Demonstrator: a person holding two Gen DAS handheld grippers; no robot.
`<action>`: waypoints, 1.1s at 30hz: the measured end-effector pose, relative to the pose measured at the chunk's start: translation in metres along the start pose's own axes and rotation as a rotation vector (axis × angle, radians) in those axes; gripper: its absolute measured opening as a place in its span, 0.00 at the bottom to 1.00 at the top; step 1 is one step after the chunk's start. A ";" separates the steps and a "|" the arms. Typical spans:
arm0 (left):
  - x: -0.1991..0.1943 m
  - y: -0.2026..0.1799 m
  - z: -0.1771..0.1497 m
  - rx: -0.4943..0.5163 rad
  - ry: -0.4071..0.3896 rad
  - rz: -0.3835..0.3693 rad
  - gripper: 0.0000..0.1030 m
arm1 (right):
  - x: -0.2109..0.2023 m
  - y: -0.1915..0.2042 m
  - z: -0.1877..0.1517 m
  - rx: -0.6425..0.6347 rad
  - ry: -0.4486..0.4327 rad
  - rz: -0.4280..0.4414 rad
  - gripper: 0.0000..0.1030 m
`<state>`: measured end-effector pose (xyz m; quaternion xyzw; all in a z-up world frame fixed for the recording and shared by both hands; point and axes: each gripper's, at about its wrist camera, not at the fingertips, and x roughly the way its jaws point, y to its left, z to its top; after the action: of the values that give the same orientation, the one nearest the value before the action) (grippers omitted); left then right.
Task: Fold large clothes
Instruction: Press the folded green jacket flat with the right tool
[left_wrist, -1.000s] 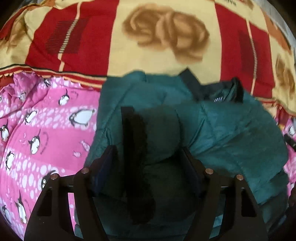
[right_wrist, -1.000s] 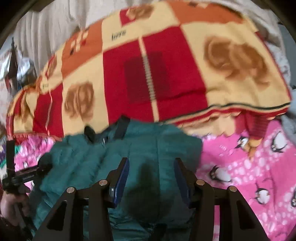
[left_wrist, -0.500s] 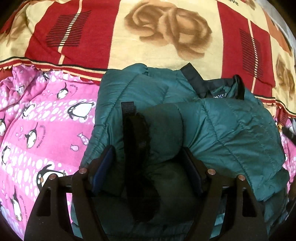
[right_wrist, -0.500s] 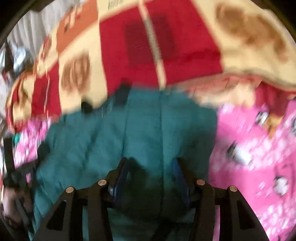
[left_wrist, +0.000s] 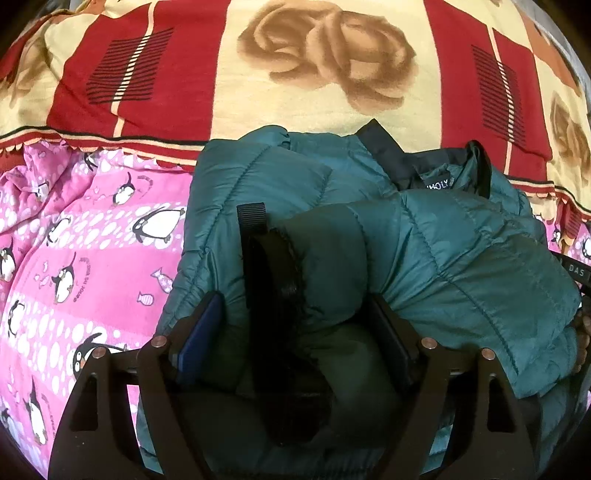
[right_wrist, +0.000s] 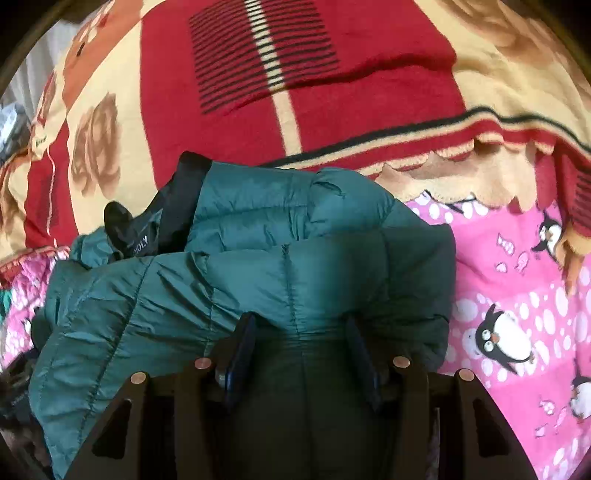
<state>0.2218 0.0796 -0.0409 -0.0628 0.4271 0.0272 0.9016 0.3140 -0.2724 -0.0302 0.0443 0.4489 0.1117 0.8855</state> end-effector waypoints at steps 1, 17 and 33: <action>-0.001 0.001 0.000 -0.005 0.001 -0.005 0.78 | -0.007 0.002 0.000 -0.011 -0.010 -0.014 0.47; -0.008 -0.001 0.002 -0.025 -0.014 -0.004 0.85 | -0.038 0.079 -0.061 -0.176 -0.044 0.003 0.49; -0.005 0.000 0.004 -0.048 0.018 -0.005 0.89 | -0.039 0.085 -0.066 -0.212 -0.081 -0.045 0.51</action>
<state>0.2218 0.0797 -0.0349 -0.0856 0.4341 0.0345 0.8961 0.2247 -0.2007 -0.0234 -0.0552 0.3993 0.1369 0.9049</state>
